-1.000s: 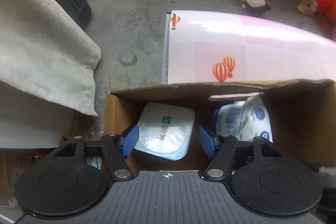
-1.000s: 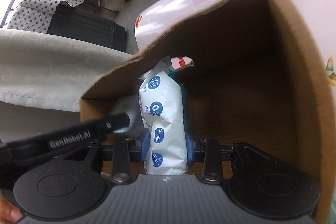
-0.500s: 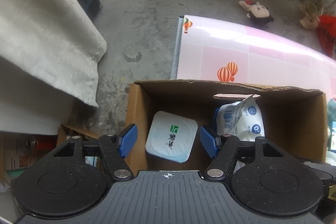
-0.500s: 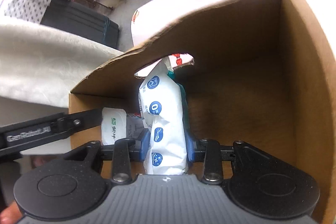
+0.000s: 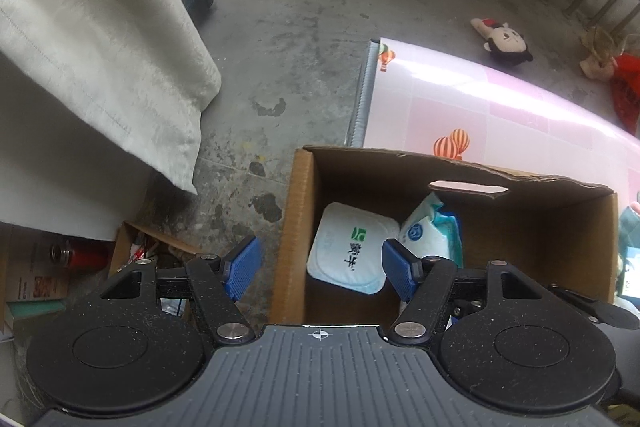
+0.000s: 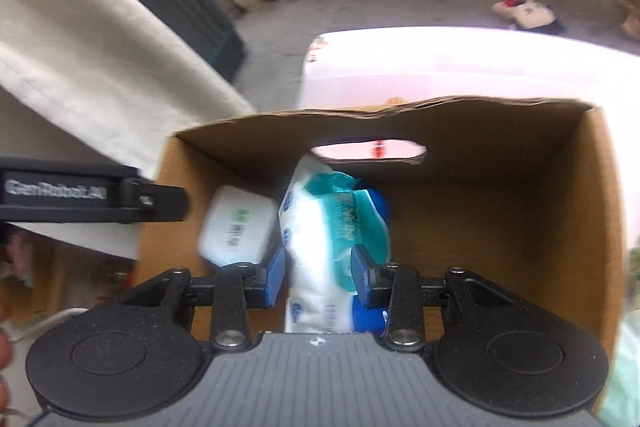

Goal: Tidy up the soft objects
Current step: 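Lower the yogurt cup into the box and open the left tool while the right tool releases the wipes pack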

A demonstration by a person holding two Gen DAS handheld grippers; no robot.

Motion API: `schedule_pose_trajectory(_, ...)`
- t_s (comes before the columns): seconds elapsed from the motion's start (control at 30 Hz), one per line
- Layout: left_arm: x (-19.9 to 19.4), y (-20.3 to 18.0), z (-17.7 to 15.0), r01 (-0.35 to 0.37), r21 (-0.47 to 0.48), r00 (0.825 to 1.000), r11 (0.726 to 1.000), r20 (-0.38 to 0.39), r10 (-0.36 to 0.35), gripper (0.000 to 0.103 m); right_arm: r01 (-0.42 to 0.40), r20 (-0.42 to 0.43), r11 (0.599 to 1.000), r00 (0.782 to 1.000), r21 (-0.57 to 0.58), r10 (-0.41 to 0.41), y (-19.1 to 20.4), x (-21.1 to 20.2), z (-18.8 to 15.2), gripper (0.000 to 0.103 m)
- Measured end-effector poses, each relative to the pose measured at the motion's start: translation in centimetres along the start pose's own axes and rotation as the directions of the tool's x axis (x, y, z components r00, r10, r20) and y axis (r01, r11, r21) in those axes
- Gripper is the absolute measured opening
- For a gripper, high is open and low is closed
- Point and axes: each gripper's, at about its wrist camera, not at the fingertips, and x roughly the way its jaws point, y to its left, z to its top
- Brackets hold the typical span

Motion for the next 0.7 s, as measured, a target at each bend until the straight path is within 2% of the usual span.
schedule_pose_trajectory(0.13,0.2,0.4,-0.3,0.000,-0.007,1.000,1.000,-0.005,0.000,0.067,-0.104,-0.024,0.992,0.994,0.073,0.106,-0.9,0.7,0.4,0.012)
schedule_pose_trajectory(0.27,0.4,0.7,-0.8,0.001,-0.016,1.000,1.000,-0.010,-0.001,0.067,-0.146,-0.056,0.979,0.986,0.143,0.155,-1.9,2.0,0.4,0.012)
schedule_pose_trajectory(0.5,0.6,1.0,-1.3,-0.004,-0.027,1.000,1.000,-0.022,0.003,0.067,-0.147,-0.027,0.963,0.987,0.226,0.157,-3.4,3.7,0.3,0.008)
schedule_pose_trajectory(0.7,0.6,0.6,-1.9,-0.004,-0.019,0.999,1.000,-0.036,0.003,0.069,-0.121,-0.002,0.961,0.992,0.249,0.125,-4.0,3.9,0.5,0.008)
